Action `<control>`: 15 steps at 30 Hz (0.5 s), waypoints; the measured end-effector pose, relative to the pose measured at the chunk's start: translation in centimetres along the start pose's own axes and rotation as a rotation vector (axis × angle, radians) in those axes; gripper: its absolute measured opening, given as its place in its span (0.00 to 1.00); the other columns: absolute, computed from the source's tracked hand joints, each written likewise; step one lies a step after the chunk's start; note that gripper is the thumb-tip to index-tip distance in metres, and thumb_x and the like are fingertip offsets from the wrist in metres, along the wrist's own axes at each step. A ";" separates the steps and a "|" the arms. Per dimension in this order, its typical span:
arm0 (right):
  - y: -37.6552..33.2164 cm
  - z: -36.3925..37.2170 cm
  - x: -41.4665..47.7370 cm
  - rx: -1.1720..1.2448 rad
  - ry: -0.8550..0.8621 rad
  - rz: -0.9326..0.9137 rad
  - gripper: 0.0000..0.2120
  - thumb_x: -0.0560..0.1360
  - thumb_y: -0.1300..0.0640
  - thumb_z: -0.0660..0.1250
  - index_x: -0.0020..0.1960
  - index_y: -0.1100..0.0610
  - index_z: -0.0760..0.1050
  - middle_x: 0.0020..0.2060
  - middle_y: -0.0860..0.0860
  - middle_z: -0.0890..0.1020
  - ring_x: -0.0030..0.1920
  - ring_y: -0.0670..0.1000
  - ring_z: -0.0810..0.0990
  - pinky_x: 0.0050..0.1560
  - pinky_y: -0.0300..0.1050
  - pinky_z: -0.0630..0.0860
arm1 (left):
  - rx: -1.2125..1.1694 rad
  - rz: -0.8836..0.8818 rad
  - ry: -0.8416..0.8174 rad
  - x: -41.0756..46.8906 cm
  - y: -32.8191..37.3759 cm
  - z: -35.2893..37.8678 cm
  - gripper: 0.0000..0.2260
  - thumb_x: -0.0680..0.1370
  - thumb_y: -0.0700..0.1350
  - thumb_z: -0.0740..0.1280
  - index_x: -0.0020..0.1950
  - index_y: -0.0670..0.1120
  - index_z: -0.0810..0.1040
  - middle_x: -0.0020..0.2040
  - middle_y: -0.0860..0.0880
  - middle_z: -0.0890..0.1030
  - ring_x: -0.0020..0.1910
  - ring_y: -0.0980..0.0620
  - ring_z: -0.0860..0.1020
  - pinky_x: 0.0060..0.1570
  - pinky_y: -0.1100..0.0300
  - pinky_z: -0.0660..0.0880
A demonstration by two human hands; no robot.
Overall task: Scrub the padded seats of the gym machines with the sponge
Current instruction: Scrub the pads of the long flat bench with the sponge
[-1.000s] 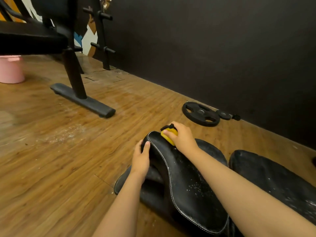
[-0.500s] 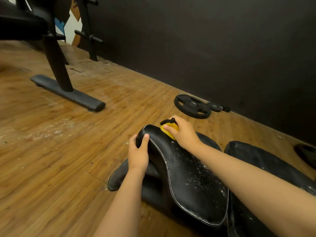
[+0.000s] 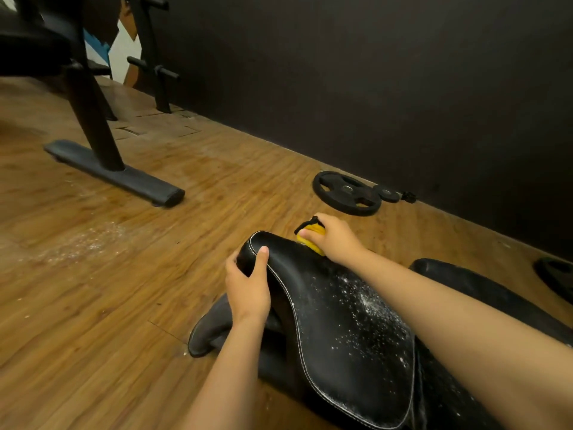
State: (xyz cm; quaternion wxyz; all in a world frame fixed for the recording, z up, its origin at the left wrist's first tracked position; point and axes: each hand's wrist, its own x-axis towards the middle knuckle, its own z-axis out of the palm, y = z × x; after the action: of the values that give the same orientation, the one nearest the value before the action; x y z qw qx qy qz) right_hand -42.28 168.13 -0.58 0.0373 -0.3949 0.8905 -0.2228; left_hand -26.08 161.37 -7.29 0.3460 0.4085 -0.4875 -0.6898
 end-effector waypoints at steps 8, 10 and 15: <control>3.1 -3.1 -1.1 -0.054 -0.129 -0.057 0.13 0.75 0.45 0.69 0.51 0.54 0.74 0.42 0.46 0.77 0.45 0.48 0.76 0.39 0.36 0.65 | 0.042 -0.023 0.105 -2.0 0.1 3.3 0.44 0.73 0.60 0.70 0.79 0.51 0.48 0.77 0.46 0.53 0.76 0.44 0.54 0.72 0.46 0.58; 4.1 -3.6 -0.2 -0.130 -0.139 -0.020 0.19 0.74 0.45 0.69 0.57 0.57 0.75 0.51 0.53 0.79 0.55 0.55 0.77 0.46 0.42 0.68 | 0.030 -0.029 0.105 -1.8 0.0 3.6 0.43 0.73 0.59 0.70 0.79 0.52 0.47 0.78 0.47 0.51 0.76 0.45 0.54 0.72 0.46 0.58; -0.8 -0.4 1.4 0.035 -0.152 -0.102 0.24 0.75 0.45 0.68 0.62 0.63 0.74 0.50 0.54 0.75 0.52 0.52 0.73 0.48 0.41 0.63 | 0.020 -0.046 0.109 -1.8 0.0 3.7 0.42 0.74 0.59 0.70 0.79 0.53 0.47 0.77 0.48 0.51 0.76 0.45 0.55 0.70 0.47 0.60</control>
State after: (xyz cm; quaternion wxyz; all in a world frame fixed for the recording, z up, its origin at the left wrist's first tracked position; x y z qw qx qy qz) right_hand -42.77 166.77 0.30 0.1001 -0.4548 0.8599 -0.2092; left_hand -28.65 164.37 -6.23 0.3519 0.4599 -0.4651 -0.6695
